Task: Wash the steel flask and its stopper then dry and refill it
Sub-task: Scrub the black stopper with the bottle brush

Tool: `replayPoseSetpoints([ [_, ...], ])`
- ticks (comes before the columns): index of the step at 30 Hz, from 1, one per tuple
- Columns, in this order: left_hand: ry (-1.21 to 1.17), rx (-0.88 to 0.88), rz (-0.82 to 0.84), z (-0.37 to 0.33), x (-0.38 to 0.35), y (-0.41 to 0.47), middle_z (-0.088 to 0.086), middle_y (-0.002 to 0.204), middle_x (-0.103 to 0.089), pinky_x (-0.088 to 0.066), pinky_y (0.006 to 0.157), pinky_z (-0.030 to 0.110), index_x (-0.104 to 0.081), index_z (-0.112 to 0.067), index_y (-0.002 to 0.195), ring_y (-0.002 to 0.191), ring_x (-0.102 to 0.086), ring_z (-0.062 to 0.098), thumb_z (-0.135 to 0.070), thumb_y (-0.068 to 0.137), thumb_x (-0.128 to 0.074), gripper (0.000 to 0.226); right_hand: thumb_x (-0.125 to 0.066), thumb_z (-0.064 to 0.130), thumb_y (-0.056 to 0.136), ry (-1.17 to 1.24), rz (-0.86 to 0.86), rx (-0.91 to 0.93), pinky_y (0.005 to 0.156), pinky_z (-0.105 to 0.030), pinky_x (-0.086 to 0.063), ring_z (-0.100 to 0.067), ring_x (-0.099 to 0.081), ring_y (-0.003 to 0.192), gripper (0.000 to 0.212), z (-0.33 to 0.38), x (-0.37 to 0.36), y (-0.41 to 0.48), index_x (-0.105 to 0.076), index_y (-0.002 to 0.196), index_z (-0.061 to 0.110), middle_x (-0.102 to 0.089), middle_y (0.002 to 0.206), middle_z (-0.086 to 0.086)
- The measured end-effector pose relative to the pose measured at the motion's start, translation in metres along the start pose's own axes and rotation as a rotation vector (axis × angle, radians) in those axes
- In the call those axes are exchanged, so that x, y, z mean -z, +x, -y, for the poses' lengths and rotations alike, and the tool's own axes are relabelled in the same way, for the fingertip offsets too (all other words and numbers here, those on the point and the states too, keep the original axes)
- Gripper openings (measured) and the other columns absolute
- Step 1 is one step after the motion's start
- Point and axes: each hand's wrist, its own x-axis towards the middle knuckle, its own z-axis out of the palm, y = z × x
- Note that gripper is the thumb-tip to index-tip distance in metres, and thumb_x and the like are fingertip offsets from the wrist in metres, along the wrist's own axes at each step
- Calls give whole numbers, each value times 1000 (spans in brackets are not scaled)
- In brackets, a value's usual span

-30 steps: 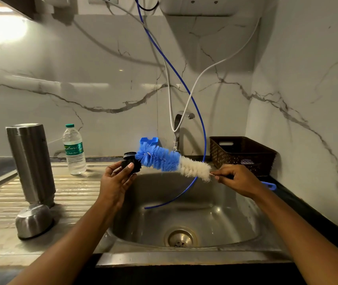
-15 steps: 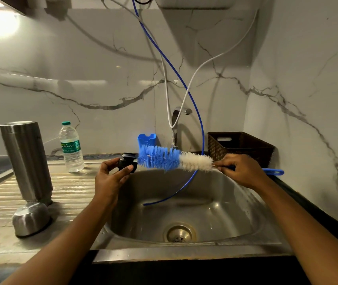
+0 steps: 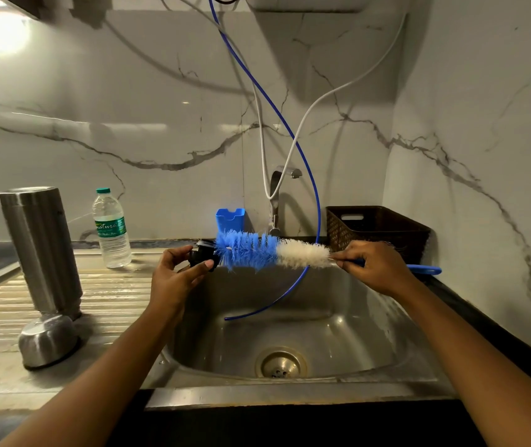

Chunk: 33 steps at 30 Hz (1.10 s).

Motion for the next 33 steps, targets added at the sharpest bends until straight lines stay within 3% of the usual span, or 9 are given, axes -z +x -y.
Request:
replayPoseSetpoints([
  [5,6,10,-9,-2,3,2,10,121,-58,-50,91,41,-58,-18,102,111,-58,30,7,75,-69,39,-64,25,88,16,11,-30,66,-37,-50,-14,-58,78,25,-1,4,1,-69,112,26,-66,91,2],
  [16,-188,139,-101,5,-2,5,18,126,-56,-53,85,35,-50,-8,113,114,-58,32,0,80,-68,38,-63,24,88,-21,46,43,62,-25,-44,-8,-54,74,25,9,0,0,-69,113,24,-58,85,11],
  [20,-249,182,-152,8,2,9,19,127,-55,-54,80,33,-48,-8,117,113,-59,33,-1,82,-67,41,-62,24,89,-70,75,64,67,-23,-45,-5,-55,80,25,14,-3,0,-69,113,21,-66,96,5],
  [25,-185,172,-121,7,2,9,16,125,-55,-53,86,37,-49,-7,120,113,-58,32,1,80,-68,45,-62,24,89,-142,11,133,57,-10,-28,-2,-50,73,25,16,-7,2,-69,113,22,-65,94,5],
  [30,-175,189,-130,9,3,10,16,123,-58,-52,89,38,-51,-5,121,110,-60,31,0,79,-68,46,-64,23,83,-140,-30,225,54,-9,-30,-1,-51,67,22,17,-3,1,-74,103,20,-67,86,7],
  [33,-211,211,-103,8,8,13,17,122,-59,-54,81,33,-51,-3,123,106,-62,29,-1,83,-65,43,-68,19,83,-158,-19,250,54,-9,-30,-3,-53,67,21,18,-5,3,-73,103,20,-67,87,5],
])
